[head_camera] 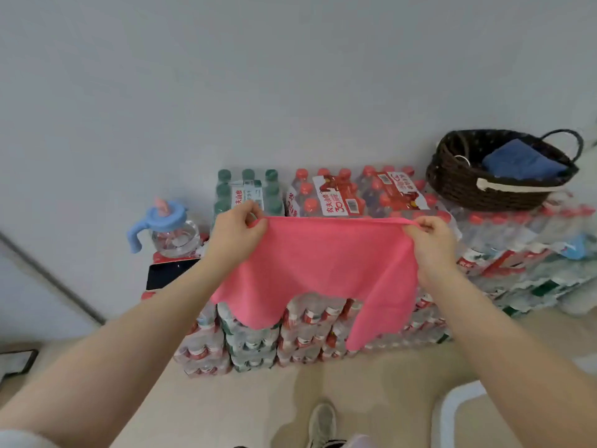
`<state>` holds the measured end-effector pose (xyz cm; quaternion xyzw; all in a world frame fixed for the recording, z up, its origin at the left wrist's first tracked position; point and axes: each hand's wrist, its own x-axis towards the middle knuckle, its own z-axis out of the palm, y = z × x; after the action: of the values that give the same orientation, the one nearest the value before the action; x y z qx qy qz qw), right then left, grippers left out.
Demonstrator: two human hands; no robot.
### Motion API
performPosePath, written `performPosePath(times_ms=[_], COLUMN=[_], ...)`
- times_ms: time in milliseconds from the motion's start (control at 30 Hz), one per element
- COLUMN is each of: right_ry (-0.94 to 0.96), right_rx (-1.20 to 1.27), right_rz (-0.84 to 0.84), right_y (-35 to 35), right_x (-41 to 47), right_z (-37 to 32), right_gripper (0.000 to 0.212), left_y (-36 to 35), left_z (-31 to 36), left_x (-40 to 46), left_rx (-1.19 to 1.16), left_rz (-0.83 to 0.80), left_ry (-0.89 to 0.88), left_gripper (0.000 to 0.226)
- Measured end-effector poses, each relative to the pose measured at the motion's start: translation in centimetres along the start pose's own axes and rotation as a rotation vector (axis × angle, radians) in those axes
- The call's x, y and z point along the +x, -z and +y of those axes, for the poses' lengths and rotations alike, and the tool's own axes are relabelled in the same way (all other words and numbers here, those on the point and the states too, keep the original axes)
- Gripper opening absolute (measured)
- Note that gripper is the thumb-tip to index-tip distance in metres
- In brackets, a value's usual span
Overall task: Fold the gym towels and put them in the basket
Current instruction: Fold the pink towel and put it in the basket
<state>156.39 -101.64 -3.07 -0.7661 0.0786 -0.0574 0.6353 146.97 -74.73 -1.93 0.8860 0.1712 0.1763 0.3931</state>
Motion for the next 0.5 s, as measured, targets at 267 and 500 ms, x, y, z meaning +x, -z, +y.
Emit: performPosePath(times_ms=[267, 500], right_ry=[0.157, 0.347], right_rx=[-0.14, -0.425], right_rz=[-0.15, -0.21], right_y=[-6.5, -10.9], right_x=[14.3, 21.6], right_z=[-3.2, -3.4], right_gripper=[0.029, 0.01], left_y=[-1.7, -3.7], left_z=[1.9, 0.1], left_x=[13.3, 22.7], left_rx=[0.095, 0.443], left_rz=[0.192, 0.202], left_ry=[0.021, -0.033], left_gripper=[0.005, 0.019])
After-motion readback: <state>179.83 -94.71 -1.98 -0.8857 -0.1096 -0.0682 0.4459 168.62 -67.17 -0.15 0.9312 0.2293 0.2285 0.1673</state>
